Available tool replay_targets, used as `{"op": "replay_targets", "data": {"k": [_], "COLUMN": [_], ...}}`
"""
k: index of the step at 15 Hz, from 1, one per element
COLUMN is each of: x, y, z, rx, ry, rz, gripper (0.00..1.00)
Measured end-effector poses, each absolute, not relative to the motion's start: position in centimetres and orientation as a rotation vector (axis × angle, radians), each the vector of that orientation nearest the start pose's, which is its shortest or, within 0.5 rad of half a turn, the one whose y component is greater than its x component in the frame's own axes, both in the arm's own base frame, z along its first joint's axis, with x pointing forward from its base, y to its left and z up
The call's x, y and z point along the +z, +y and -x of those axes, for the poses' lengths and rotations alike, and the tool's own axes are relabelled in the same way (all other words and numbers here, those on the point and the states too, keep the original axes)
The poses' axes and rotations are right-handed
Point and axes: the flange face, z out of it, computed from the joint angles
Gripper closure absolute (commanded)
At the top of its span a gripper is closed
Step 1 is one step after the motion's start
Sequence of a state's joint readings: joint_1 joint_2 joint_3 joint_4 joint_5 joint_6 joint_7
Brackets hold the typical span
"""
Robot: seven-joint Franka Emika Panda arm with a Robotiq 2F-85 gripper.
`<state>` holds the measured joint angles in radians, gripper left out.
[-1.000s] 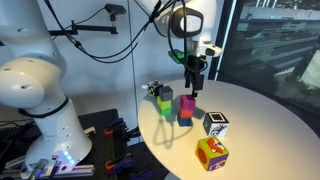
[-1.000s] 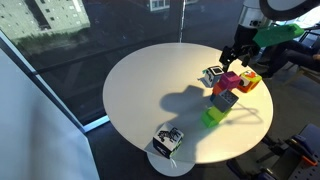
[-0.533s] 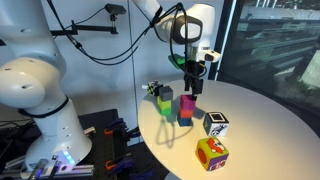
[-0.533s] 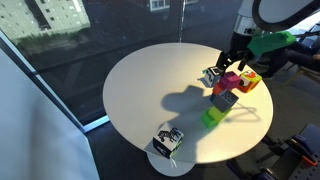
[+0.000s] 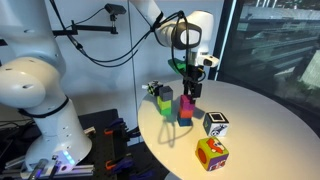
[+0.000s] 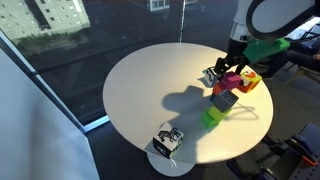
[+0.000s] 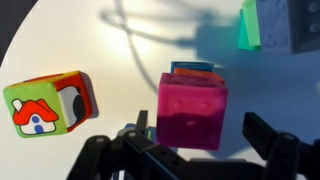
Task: Pick up the pink block and put it on the table
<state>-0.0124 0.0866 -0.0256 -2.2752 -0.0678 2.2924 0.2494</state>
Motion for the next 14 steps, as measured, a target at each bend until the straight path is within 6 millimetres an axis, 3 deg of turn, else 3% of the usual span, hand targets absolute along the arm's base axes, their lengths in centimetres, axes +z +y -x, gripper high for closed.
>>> {"op": "replay_targets", "data": {"k": [4, 14], "x": [30.5, 31.6], "y": [-2.1, -2.6], "z": [-51.8, -52.5], "rx": [0.123, 0.095], "ry": [0.388, 0.402], "rz": [3.178, 3.177], "gripper": [0.68, 0.72]}}
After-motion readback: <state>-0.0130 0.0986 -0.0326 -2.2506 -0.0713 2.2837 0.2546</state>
